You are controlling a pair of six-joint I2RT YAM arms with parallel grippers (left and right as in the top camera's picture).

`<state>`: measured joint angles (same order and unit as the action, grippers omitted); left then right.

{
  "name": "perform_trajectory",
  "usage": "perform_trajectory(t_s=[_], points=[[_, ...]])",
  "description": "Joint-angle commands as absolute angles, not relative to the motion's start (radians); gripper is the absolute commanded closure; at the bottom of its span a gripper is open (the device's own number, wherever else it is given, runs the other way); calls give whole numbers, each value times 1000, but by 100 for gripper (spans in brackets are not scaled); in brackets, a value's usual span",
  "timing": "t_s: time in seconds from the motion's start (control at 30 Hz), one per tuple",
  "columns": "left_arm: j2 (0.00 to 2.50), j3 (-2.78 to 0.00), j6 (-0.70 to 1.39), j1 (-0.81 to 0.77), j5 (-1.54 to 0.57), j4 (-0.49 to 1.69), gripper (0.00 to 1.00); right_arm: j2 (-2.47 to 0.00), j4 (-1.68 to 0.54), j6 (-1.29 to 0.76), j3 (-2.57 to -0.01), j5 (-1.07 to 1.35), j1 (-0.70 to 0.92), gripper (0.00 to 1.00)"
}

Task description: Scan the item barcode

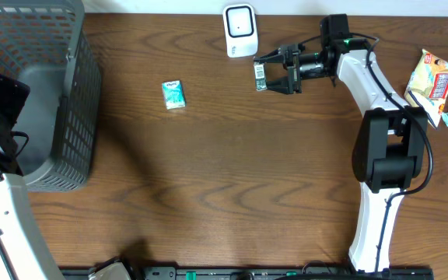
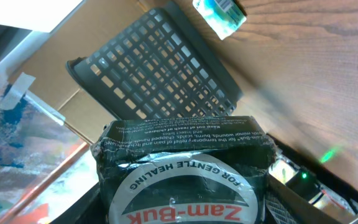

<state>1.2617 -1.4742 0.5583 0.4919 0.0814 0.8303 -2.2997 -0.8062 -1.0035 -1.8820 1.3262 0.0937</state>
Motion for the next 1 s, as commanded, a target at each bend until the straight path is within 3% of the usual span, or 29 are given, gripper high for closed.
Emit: perform_trajectory(t_s=[0.0, 0.2, 0.7, 0.97], points=[[1267, -1477, 566, 494, 91, 830, 2, -2308, -800, -1017, -1900, 1305, 121, 45], [1267, -1477, 566, 494, 91, 830, 2, -2308, -773, -999, -1900, 1168, 154, 47], [1267, -1477, 566, 494, 91, 830, 2, -2308, -619, -705, -1900, 88, 389, 54], [1267, -1477, 566, 494, 91, 830, 2, -2308, -422, -586, -1900, -65, 431, 51]])
